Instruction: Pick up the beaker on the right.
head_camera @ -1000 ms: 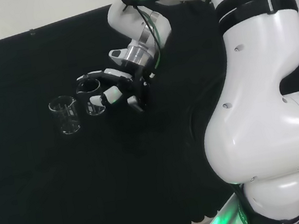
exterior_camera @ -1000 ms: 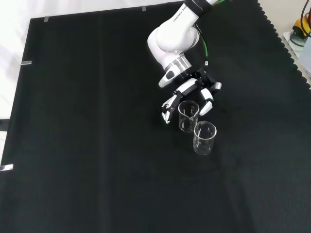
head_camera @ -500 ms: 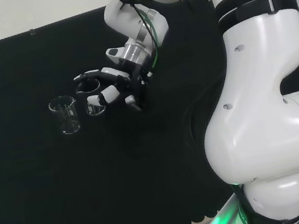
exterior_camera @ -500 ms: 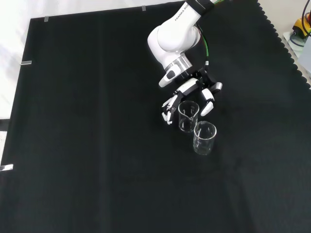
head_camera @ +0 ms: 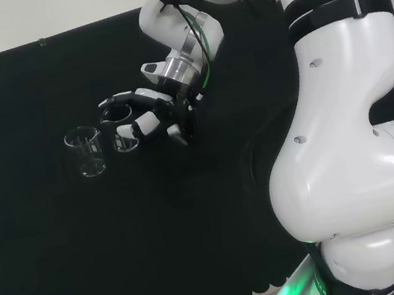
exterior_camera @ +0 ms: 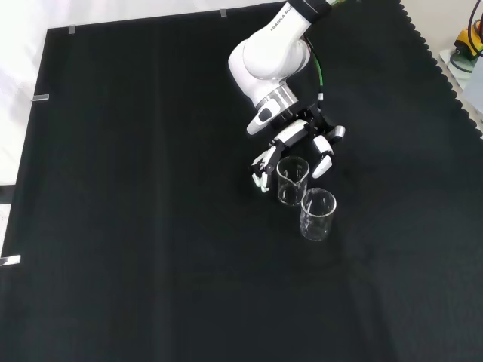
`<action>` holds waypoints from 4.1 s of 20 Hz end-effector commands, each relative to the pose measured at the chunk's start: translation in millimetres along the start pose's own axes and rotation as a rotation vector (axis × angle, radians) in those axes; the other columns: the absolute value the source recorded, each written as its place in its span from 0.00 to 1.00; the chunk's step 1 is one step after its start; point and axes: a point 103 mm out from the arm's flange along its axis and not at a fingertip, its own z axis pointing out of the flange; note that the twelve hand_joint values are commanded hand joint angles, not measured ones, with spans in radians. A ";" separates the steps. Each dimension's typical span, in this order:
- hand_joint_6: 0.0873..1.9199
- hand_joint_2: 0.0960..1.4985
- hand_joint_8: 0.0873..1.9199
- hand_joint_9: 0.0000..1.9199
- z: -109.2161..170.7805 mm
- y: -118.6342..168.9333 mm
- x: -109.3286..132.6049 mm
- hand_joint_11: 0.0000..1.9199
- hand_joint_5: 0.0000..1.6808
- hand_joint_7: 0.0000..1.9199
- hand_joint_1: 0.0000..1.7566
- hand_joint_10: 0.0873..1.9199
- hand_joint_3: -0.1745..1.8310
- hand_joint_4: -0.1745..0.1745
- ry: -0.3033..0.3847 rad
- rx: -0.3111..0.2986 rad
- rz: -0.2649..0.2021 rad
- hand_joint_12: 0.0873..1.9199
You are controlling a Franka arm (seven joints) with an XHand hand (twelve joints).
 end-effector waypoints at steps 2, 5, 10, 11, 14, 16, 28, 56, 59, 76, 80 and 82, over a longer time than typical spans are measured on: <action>0.20 0.16 0.29 0.23 5.3 1.4 0.5 0.00 0.22 0.23 0.58 0.24 0.66 0.47 -0.013 -0.005 0.005 0.61; 0.21 0.16 0.29 0.24 11.7 4.3 0.1 0.00 0.22 0.23 0.58 0.24 0.66 0.47 -0.013 -0.005 0.008 0.61; 0.22 0.16 0.29 0.24 16.5 8.7 1.9 0.00 0.22 0.23 0.58 0.24 0.66 0.47 -0.011 -0.003 0.002 0.61; 0.23 0.16 0.29 0.24 16.7 9.2 2.4 0.00 0.21 0.23 0.58 0.24 0.66 0.47 -0.011 -0.002 0.002 0.61; 0.25 0.16 0.30 0.24 16.3 10.2 2.5 0.00 0.21 0.23 0.58 0.24 0.66 0.47 -0.015 -0.010 0.003 0.62; 0.30 0.17 0.30 0.25 15.6 10.3 2.0 0.00 0.22 0.24 0.59 0.24 0.66 0.48 -0.020 -0.012 0.007 0.63; 0.62 0.22 0.35 0.37 16.1 12.9 2.0 0.05 0.37 0.39 0.65 0.25 0.66 0.49 -0.064 -0.055 0.036 0.68; 0.33 0.32 0.20 0.79 -26.8 1.5 22.3 0.62 0.75 0.79 0.82 0.00 0.46 0.00 -0.203 -0.213 -0.005 0.38; 0.33 0.32 0.18 0.80 -33.9 -1.6 28.0 0.62 0.75 0.80 0.82 0.00 0.46 0.00 -0.236 -0.202 -0.010 0.38; 0.31 0.30 0.15 0.82 -58.4 -16.4 64.4 0.63 0.76 0.81 0.82 0.00 0.47 0.00 -0.343 -0.135 -0.018 0.37; 0.31 0.30 0.15 0.82 -54.7 -15.9 71.3 0.64 0.76 0.81 0.82 0.00 0.48 0.00 -0.376 -0.103 -0.018 0.37; 0.31 0.30 0.15 0.82 -52.2 -14.9 75.8 0.64 0.76 0.82 0.82 0.00 0.48 0.00 -0.391 -0.087 -0.018 0.37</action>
